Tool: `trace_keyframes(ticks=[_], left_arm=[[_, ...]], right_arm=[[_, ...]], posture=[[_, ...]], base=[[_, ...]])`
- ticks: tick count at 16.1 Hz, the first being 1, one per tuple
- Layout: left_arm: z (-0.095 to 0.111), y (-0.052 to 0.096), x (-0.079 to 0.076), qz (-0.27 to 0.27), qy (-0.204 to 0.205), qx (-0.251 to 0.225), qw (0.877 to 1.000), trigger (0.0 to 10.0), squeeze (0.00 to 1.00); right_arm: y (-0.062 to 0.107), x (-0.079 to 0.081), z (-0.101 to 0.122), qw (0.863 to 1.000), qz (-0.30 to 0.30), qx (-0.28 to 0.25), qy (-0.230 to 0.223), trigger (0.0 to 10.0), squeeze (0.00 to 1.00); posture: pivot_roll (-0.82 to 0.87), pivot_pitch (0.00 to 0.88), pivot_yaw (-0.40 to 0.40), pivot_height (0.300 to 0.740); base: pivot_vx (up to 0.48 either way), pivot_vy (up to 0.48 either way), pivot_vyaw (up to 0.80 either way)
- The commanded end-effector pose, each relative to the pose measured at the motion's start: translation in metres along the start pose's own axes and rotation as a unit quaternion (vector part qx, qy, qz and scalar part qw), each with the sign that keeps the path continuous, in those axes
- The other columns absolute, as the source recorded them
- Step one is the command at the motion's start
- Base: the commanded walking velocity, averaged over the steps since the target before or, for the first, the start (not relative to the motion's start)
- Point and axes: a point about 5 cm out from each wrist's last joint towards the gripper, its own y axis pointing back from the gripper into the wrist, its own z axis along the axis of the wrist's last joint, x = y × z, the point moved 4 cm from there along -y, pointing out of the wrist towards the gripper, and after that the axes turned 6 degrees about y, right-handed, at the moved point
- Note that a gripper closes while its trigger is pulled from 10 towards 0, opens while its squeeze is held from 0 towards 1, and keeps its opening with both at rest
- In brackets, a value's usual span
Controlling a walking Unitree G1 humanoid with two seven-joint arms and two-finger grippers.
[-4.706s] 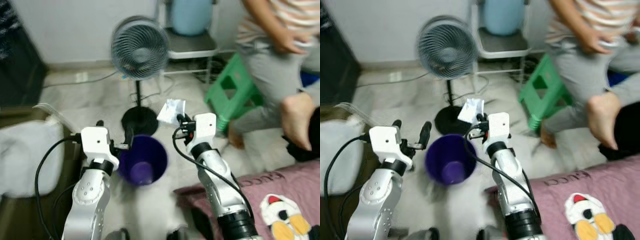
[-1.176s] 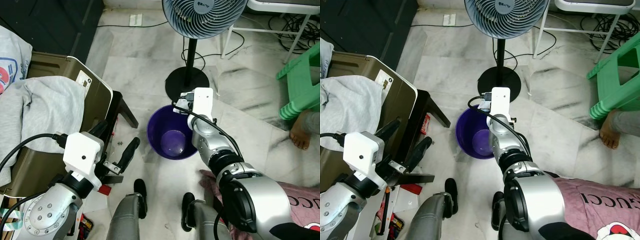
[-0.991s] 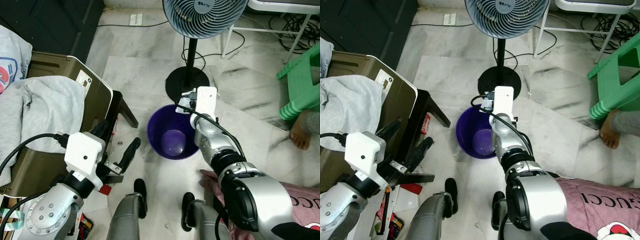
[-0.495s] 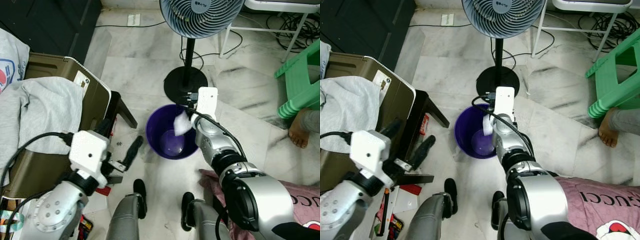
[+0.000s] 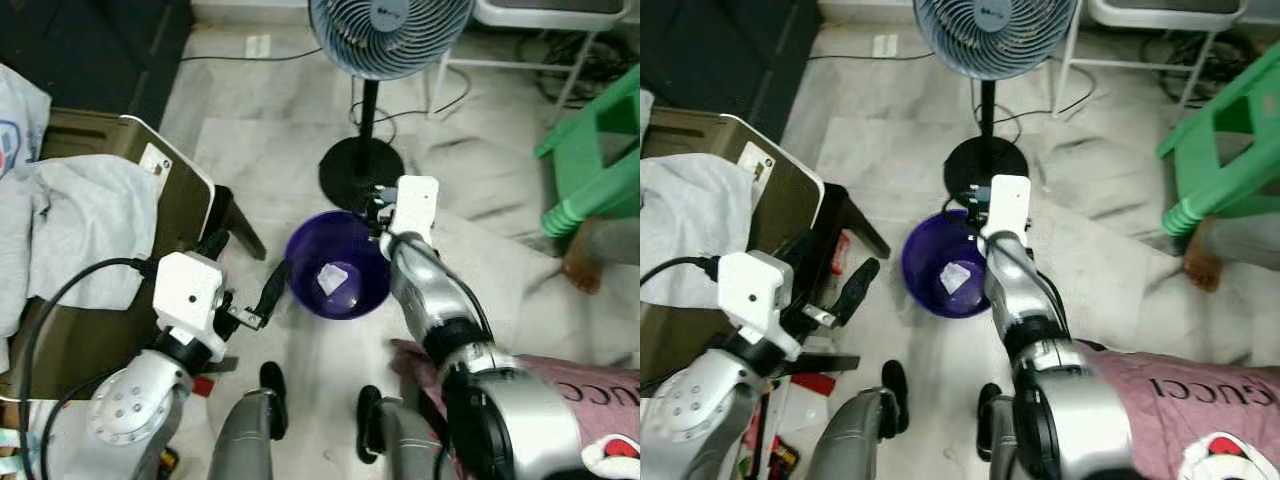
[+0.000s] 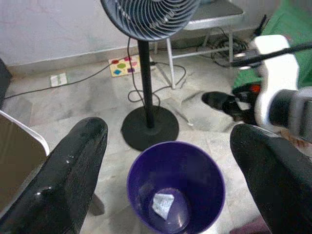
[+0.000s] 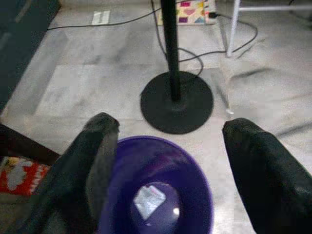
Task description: Clean up the room
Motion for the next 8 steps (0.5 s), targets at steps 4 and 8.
trace_keyframes(ticks=[4, 8], left_arm=[[-0.006, -0.012, 0.001, 0.03, 0.006, -0.016, 0.999, 10.0, 0.0], [-0.012, -0.022, 0.006, 0.058, 0.017, -0.035, 0.998, 10.0, 0.0]], right_arm=[[0.035, 0.01, -0.008, 0.998, 0.051, -0.045, 0.008, 10.0, 1.0], [0.068, -0.006, -0.025, 0.996, 0.072, -0.055, 0.018, 10.0, 1.0]], posture=[[0.05, 0.286, -0.014, 0.74], [-0.01, 0.199, -0.064, 0.74]], base=[[0.0, 0.0, 0.0], [0.0, 0.0, 0.0]])
